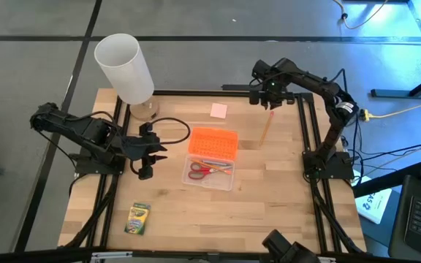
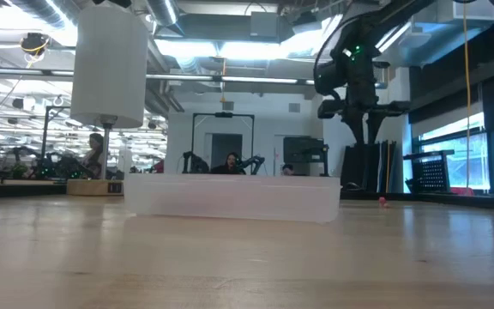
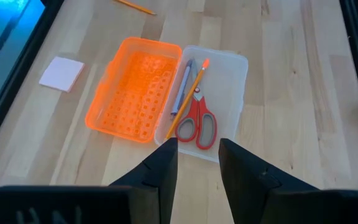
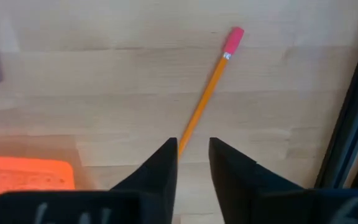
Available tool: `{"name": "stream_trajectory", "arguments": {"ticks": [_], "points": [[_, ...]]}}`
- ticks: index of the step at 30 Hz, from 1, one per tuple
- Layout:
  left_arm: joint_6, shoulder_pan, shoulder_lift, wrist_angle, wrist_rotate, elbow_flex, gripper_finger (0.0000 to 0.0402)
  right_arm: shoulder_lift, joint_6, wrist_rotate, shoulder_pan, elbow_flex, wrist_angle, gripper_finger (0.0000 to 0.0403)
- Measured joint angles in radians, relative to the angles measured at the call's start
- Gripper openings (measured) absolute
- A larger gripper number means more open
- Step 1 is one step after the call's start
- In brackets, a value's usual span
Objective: Pack school essentials
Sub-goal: Put the orange pencil into the orange supply box
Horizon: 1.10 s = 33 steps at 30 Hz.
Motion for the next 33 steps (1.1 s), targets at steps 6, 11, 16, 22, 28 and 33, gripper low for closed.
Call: {"name": "stream_trajectory", "arguments": {"ticks": [6,11,16,22,28,33], "points": [[-0.001,0.000,0.000,0.000,0.000,0.000,0.0110,0.010,0.015,0.006,-0.036,0.000,-0.008,0.0150],[-0.007,0.000,0.000,0.000,0.000,0.000,0.0110,0.010,0.000,0.028,-0.060,0.000,0.015,0.0169],[-0.008,0.000,0.000,0.000,0.000,0.000,0.0110,0.014,0.031,0.027,-0.060,0.000,0.068,0.0170],[-0.018,0.000,0.000,0.002,0.000,0.000,0.0110,0.053,0.035,0.026,-0.060,0.000,0.063,0.0170],[-0.034,0.000,0.000,0.002,0.000,0.000,0.0110,0.096,0.028,0.025,-0.061,0.000,0.033,0.0170],[-0.035,0.000,0.000,0.002,0.000,0.000,0.0110,0.124,0.005,0.027,-0.067,0.000,-0.024,0.0159]]}}
